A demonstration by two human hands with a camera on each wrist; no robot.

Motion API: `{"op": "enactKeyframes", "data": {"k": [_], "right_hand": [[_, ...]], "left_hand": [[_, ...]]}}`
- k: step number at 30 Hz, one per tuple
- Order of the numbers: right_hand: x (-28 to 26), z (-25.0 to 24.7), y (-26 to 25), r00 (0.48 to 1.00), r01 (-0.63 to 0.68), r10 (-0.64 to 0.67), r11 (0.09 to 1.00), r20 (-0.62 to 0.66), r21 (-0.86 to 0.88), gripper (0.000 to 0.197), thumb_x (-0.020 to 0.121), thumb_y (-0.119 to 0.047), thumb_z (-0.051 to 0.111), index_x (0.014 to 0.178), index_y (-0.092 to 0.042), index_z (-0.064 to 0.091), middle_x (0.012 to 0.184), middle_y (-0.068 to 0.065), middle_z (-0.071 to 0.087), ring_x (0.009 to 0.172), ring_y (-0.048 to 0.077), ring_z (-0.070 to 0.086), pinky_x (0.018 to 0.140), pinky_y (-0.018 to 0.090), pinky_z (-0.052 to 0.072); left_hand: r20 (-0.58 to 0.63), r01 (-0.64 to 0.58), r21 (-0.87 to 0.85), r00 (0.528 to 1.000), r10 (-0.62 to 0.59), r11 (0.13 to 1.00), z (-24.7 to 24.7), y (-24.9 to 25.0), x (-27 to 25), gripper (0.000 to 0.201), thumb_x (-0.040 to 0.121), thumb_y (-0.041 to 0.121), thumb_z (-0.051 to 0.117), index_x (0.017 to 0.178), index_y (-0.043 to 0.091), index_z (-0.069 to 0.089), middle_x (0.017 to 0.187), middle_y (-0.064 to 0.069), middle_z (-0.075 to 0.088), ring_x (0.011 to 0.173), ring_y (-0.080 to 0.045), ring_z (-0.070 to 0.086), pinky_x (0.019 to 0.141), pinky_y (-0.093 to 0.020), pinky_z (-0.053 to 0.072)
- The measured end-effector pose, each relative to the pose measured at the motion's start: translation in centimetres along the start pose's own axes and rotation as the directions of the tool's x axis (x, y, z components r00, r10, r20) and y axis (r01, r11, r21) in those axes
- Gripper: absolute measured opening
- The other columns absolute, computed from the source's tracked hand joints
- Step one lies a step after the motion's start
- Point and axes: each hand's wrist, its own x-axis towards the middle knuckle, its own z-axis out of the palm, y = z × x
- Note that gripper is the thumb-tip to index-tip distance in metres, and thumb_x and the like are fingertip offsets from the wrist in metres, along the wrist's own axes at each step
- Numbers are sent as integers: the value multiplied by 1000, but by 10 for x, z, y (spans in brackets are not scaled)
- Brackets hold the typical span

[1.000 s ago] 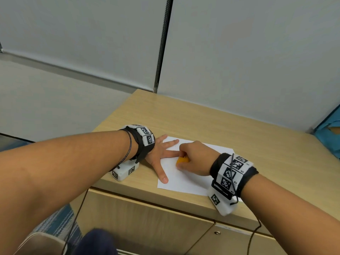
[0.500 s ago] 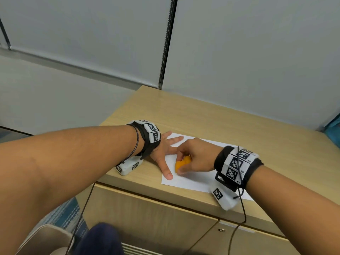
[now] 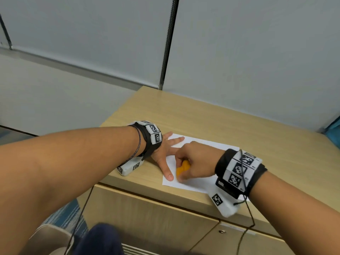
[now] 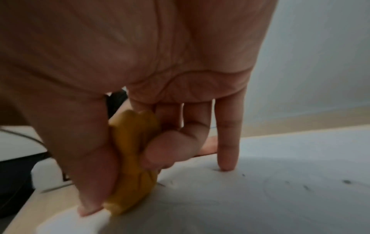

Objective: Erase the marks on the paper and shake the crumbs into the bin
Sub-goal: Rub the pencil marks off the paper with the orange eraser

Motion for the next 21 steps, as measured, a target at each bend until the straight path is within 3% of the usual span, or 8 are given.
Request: {"op": "enactKeyframes", "data": {"k": [5,9,14,18,21], "right_hand": [[-2,-3,19,982,-112,116,993,-145,37,21,80,-40,79,89,-25,69,81,-13,61,74,9,57,69,27,45],[-14,1,10,999,-41,41,997,-5,62,24,77,-41,82,91,-25,72,81,-10,66,70,4,57,68,25,49],[-19,2,25,977,-133,145,988,-158,84,24,76,-42,83,87,-25,70,82,-12,65,74,8,58,68,26,47],[-28,5,15,996,-70,74,995,-47,74,25,76,-42,83,92,-24,74,80,-14,65,73,4,57,70,24,50],[-26,4,26,966,-173,186,981,-182,85,25,78,-44,80,91,-24,72,84,-15,64,81,11,60,74,28,52]], "left_hand": [[-15,4,4,1000,-4,1000,-1,4,-2,118,66,82,64,142,59,-22,155,11,-40,144,-37,-32,112,-67,-4],[-8,4,-3,1000,-4,1000,-1,1,-2,119,64,84,64,140,61,-24,155,12,-40,144,-36,-32,112,-67,-4],[-13,10,8,1000,-10,1000,0,3,-1,122,63,85,63,140,60,-27,155,11,-39,145,-36,-30,112,-68,-4],[-6,16,6,1000,-16,1000,-2,4,-2,122,63,84,63,141,58,-28,155,11,-39,145,-36,-30,112,-68,-4],[-2,12,2,1000,-12,1000,-2,4,-1,123,61,86,63,141,59,-27,155,11,-39,145,-37,-29,111,-69,-4]]}}
